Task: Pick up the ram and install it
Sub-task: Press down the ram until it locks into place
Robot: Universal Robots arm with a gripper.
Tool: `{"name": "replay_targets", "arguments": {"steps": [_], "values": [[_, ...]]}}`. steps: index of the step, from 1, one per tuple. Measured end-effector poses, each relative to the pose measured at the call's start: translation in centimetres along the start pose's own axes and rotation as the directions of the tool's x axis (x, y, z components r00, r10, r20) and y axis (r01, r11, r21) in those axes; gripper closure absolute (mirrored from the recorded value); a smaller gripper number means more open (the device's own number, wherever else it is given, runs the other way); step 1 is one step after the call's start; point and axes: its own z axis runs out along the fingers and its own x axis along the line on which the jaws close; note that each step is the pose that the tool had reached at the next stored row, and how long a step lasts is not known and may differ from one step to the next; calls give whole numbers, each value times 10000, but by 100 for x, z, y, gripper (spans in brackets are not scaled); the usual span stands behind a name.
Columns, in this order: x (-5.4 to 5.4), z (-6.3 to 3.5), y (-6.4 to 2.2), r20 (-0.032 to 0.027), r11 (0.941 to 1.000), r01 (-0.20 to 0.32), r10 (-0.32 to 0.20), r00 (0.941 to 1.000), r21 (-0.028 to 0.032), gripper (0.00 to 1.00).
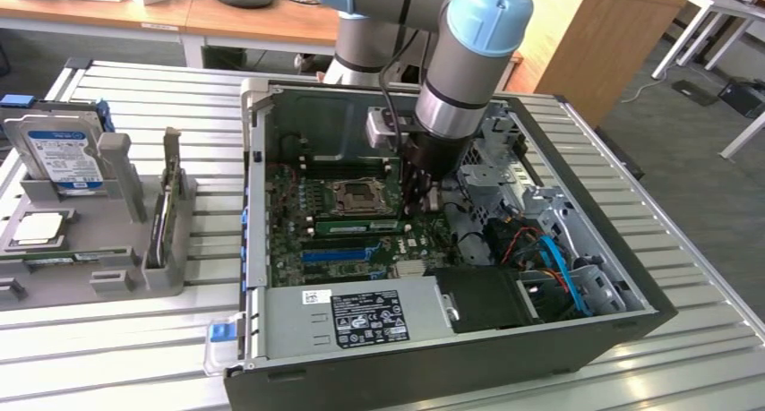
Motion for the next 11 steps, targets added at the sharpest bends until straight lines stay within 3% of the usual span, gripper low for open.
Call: {"name": "replay_targets", "arguments": {"steps": [11], "values": [[1, 22, -1, -3, 10000, 0, 0, 10000, -1, 89]]}}
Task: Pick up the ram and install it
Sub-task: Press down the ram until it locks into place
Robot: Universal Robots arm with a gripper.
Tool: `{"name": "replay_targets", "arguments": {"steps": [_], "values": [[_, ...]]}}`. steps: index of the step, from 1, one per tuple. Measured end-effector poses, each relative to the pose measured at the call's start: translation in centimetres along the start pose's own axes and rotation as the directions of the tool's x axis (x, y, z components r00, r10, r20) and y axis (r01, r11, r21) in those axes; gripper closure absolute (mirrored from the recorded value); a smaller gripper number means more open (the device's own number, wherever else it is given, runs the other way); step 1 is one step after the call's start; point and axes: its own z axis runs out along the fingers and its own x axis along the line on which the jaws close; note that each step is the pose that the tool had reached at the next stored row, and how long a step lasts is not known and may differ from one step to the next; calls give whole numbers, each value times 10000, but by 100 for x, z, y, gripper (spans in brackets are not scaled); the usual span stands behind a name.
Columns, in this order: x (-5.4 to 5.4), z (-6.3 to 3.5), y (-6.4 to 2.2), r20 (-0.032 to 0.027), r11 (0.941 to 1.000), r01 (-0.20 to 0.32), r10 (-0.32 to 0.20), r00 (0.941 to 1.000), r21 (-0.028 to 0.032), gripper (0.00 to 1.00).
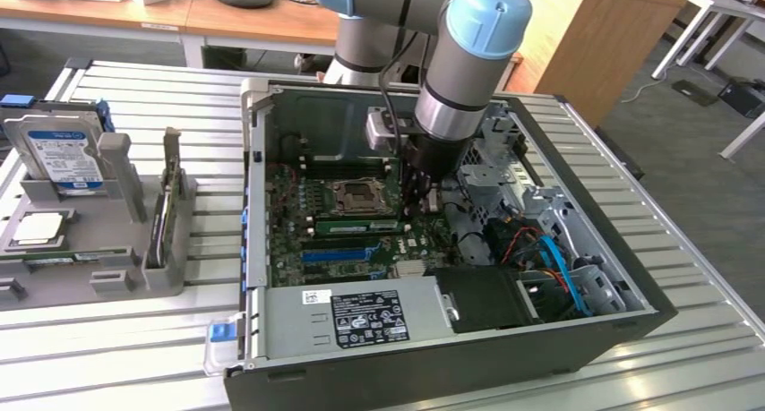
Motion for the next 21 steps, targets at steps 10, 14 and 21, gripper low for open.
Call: {"name": "replay_targets", "arguments": {"steps": [10, 14, 21], "values": [[0, 13, 0, 1, 10000, 0, 0, 10000, 0, 89], [0, 14, 0, 2, 10000, -1, 1, 10000, 0, 89], [0, 20, -1, 2, 10000, 0, 0, 10000, 1, 89]]}}
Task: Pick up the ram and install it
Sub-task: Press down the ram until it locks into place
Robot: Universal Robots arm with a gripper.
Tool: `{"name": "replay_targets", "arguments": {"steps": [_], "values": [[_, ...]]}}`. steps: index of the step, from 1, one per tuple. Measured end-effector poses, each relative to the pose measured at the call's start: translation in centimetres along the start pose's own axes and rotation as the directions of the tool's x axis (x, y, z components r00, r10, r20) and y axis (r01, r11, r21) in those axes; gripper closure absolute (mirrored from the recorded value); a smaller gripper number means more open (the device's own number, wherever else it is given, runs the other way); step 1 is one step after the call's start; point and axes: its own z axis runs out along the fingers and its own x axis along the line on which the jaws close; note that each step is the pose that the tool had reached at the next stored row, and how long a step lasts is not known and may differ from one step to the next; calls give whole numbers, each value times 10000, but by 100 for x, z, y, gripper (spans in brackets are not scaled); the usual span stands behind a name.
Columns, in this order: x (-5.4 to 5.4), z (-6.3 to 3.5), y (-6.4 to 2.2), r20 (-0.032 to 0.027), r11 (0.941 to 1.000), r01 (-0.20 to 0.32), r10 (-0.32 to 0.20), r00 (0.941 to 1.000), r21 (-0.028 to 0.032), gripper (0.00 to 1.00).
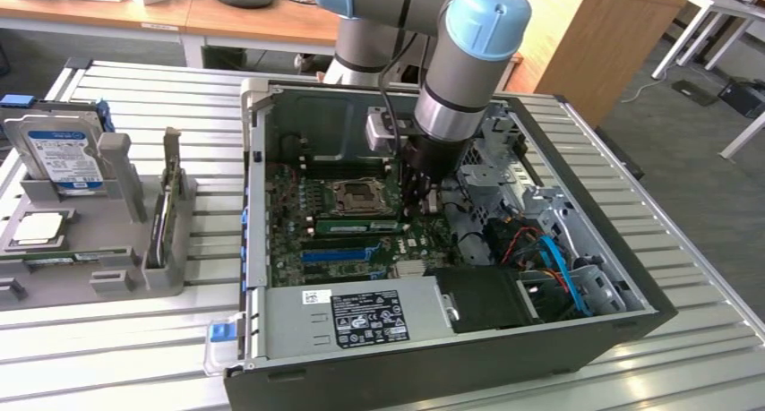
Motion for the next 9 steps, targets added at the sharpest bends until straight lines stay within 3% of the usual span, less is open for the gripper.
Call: {"name": "replay_targets", "arguments": {"steps": [9], "values": [[-1, -2, 0, 3, 10000, -1, 1, 10000, 0, 89]]}}
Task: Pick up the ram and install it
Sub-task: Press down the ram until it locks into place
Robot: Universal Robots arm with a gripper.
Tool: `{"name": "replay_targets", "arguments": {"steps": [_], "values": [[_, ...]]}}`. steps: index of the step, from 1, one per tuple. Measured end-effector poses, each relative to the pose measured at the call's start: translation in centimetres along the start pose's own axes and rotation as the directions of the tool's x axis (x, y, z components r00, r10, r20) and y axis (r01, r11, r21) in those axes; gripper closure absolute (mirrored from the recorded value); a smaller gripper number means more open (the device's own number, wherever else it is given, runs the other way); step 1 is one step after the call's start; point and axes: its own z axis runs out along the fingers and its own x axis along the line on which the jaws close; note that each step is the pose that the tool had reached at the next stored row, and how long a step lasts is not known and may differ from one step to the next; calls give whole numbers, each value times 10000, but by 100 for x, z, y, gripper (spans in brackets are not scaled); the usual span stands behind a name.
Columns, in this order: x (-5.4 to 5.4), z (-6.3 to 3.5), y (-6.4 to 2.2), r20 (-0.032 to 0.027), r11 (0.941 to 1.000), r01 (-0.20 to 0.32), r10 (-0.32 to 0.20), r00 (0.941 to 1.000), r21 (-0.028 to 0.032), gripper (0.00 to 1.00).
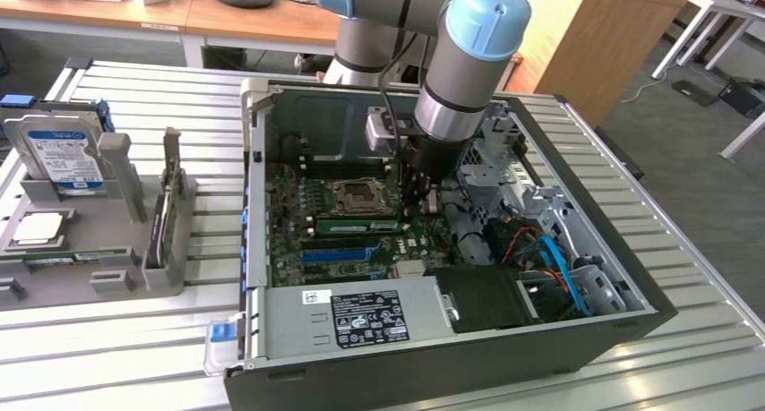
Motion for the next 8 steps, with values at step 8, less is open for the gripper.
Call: {"name": "replay_targets", "arguments": {"steps": [8], "values": [[-2, -104, 3, -3, 10000, 0, 0, 10000, 0, 89]]}}
